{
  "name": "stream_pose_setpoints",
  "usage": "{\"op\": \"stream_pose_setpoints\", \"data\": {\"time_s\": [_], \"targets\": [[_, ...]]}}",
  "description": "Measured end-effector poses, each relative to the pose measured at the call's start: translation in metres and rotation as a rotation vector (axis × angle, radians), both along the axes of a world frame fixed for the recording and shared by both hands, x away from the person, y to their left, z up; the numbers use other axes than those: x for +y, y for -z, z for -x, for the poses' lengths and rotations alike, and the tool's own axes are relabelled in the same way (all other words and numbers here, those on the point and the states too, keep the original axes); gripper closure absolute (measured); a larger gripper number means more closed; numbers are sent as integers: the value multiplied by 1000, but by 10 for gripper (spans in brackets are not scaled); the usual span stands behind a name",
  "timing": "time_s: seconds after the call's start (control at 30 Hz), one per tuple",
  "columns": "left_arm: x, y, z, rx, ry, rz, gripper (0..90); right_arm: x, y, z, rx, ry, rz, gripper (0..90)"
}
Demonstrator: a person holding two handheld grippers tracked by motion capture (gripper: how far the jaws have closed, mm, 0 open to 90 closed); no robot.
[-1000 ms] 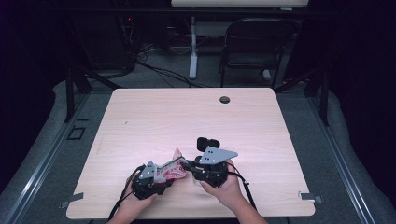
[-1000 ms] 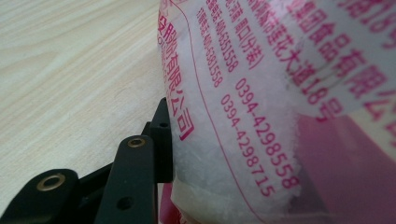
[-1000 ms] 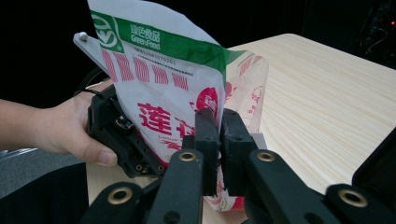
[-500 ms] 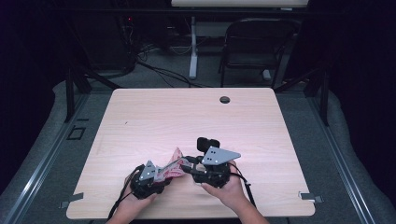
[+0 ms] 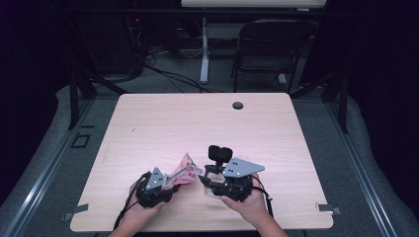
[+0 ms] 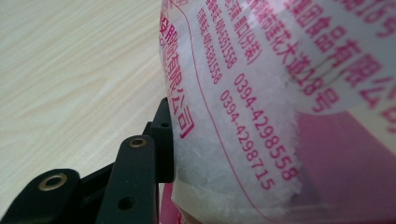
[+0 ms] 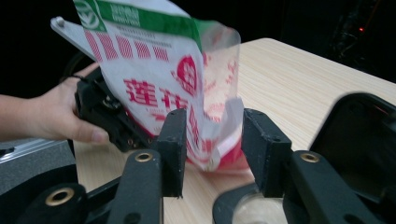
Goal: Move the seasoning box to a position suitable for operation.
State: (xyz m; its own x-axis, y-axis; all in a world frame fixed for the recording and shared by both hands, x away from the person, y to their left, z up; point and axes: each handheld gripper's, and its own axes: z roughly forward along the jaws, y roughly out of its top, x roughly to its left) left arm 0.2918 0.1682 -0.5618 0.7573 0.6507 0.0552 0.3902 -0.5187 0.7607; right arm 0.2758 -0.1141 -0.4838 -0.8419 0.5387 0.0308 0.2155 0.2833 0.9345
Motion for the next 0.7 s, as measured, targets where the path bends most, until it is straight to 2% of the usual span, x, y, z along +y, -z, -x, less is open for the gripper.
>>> {"op": "stream_pose_setpoints", "data": {"time_s": [0.2,0.27,0.3,0.37,0.5,0.7], "targets": [[3,-6,-2,-34,-16,-17,603,-19,3,5,24,41,-14,577],[4,-8,-2,-43,-18,-23,602,-26,5,6,30,59,-11,569],[5,-10,-2,-55,-26,-23,603,-31,7,8,27,77,5,555],[6,-11,-2,-56,-27,-27,602,-32,9,8,25,84,8,549],[8,-14,-1,-87,-38,-51,603,-37,13,10,32,101,20,522],[9,-19,1,-121,-40,-72,603,-42,10,16,19,129,0,490]]}}
